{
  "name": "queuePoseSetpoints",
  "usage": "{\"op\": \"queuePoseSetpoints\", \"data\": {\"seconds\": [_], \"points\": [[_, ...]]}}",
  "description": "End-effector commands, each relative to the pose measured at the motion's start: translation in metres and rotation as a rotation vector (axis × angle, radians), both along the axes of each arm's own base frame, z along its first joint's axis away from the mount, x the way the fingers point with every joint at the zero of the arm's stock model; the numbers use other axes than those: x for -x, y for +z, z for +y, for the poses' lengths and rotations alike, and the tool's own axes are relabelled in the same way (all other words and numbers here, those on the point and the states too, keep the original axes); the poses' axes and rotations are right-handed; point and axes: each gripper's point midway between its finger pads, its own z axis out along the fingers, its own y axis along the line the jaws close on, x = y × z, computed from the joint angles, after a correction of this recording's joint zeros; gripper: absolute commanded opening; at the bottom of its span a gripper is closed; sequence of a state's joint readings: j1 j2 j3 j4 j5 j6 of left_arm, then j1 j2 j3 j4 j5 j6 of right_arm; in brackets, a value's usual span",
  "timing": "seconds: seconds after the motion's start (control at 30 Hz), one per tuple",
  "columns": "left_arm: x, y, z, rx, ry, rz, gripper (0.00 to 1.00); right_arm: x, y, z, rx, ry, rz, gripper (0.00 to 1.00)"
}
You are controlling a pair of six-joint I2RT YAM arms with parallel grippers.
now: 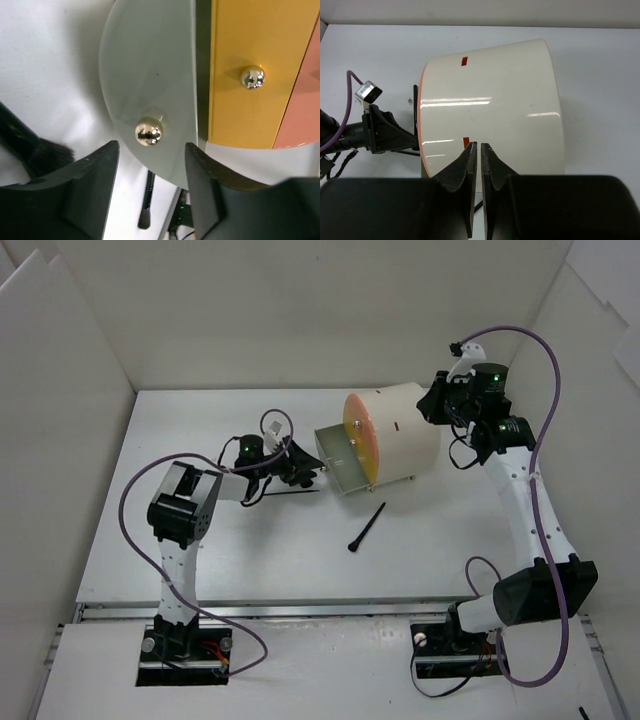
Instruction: Organize the makeup
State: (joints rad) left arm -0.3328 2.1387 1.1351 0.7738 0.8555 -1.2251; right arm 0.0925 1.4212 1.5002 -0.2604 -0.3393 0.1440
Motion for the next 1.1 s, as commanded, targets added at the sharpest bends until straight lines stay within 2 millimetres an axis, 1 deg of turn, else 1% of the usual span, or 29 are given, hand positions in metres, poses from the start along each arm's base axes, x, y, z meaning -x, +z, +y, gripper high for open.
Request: {"op": "queuePoseSetpoints", "data": {"seconds": [0.0,0.03,0.07,0.1,0.13,0.17,0.2,0.23,0.27,0.3,0.33,0.4,0.43,0.47,0.5,0.53,0.57,0.6,0.63,0.67,0.7,0.77,0.83,0.87,0.9,0.97,1.0,1.03,1.07], "points": [[-0.007,0.063,0.012,-0.029,-0.001,-0.189,0.54,0.006,0.030,-0.002,0.014,-0.004,-0.105,0.06],[-0.007,0.069,0.021,-0.053,0.010,-0.176,0.55,0.006,0.030,-0.002,0.015,-0.003,-0.106,0.06],[-0.005,0.074,0.022,-0.069,0.012,-0.186,0.55,0.007,0.030,-0.002,0.017,-0.004,-0.108,0.06],[-0.011,0.078,0.031,-0.113,0.037,-0.218,0.55,0.008,0.032,-0.003,0.017,-0.006,-0.112,0.06],[-0.007,0.084,0.042,-0.158,0.053,-0.191,0.55,0.009,0.033,-0.003,0.017,-0.007,-0.115,0.06],[-0.012,0.085,0.049,-0.217,0.098,-0.193,0.56,0.010,0.034,-0.004,0.019,-0.008,-0.117,0.06],[-0.010,0.080,0.062,-0.316,0.101,-0.158,0.56,0.012,0.036,-0.005,0.020,-0.010,-0.126,0.06],[-0.011,0.087,0.070,-0.372,0.127,-0.159,0.56,0.013,0.036,-0.005,0.022,-0.013,-0.126,0.06],[-0.012,0.084,0.078,-0.433,0.146,-0.136,0.55,0.014,0.038,-0.007,0.022,-0.019,-0.130,0.06],[-0.025,0.093,0.091,-0.506,0.219,-0.140,0.53,0.018,0.040,-0.007,0.023,-0.021,-0.138,0.06],[-0.018,0.079,0.099,-0.568,0.221,-0.063,0.48,0.019,0.041,-0.008,0.023,-0.027,-0.139,0.06],[-0.022,0.067,0.116,-0.677,0.278,0.027,0.43,0.024,0.043,-0.010,0.023,-0.037,-0.146,0.07],[-0.024,0.063,0.120,-0.705,0.289,0.048,0.43,0.026,0.044,-0.011,0.024,-0.045,-0.149,0.07],[-0.034,0.068,0.126,-0.736,0.323,0.044,0.43,0.029,0.045,-0.014,0.023,-0.051,-0.154,0.07],[-0.030,0.065,0.124,-0.763,0.315,0.070,0.43,0.032,0.043,-0.012,0.020,-0.049,-0.151,0.07],[-0.034,0.052,0.128,-0.799,0.321,0.100,0.42,0.034,0.042,-0.012,0.020,-0.048,-0.150,0.07],[-0.036,0.049,0.126,-0.830,0.329,0.107,0.43,0.036,0.038,-0.012,0.020,-0.049,-0.143,0.07],[-0.039,0.055,0.120,-0.839,0.323,0.099,0.43,0.043,0.041,-0.013,0.020,-0.048,-0.155,0.07],[-0.045,0.045,0.122,-0.861,0.326,0.117,0.43,0.045,0.040,-0.014,0.021,-0.051,-0.155,0.07],[-0.051,0.051,0.118,-0.871,0.342,0.101,0.43,0.048,0.031,-0.015,0.025,-0.054,-0.139,0.07],[-0.052,0.040,0.113,-0.888,0.331,0.116,0.43,0.053,0.035,-0.015,0.024,-0.054,-0.151,0.07],[-0.057,0.037,0.114,-0.899,0.349,0.131,0.43,0.060,0.029,-0.015,0.022,-0.050,-0.145,0.08],[-0.062,0.035,0.107,-0.891,0.354,0.135,0.46,0.070,0.033,-0.014,0.014,-0.045,-0.161,0.08],[-0.065,0.038,0.101,-0.891,0.357,0.122,0.48,0.073,0.026,-0.014,0.011,-0.043,-0.148,0.08],[-0.064,0.034,0.096,-0.896,0.351,0.124,0.48,0.079,0.029,-0.014,0.003,-0.041,-0.160,0.08],[-0.067,0.034,0.091,-0.901,0.354,0.116,0.49,0.088,0.025,-0.014,0.000,-0.042,-0.160,0.08],[-0.067,0.028,0.087,-0.907,0.351,0.122,0.50,0.091,0.023,-0.014,-0.006,-0.042,-0.158,0.08],[-0.070,0.029,0.088,-0.914,0.365,0.122,0.51,0.093,0.017,-0.014,-0.006,-0.042,-0.147,0.09],[-0.070,0.026,0.089,-0.919,0.367,0.133,0.51,0.098,0.018,-0.014,-0.013,-0.040,-0.156,0.09]]}}
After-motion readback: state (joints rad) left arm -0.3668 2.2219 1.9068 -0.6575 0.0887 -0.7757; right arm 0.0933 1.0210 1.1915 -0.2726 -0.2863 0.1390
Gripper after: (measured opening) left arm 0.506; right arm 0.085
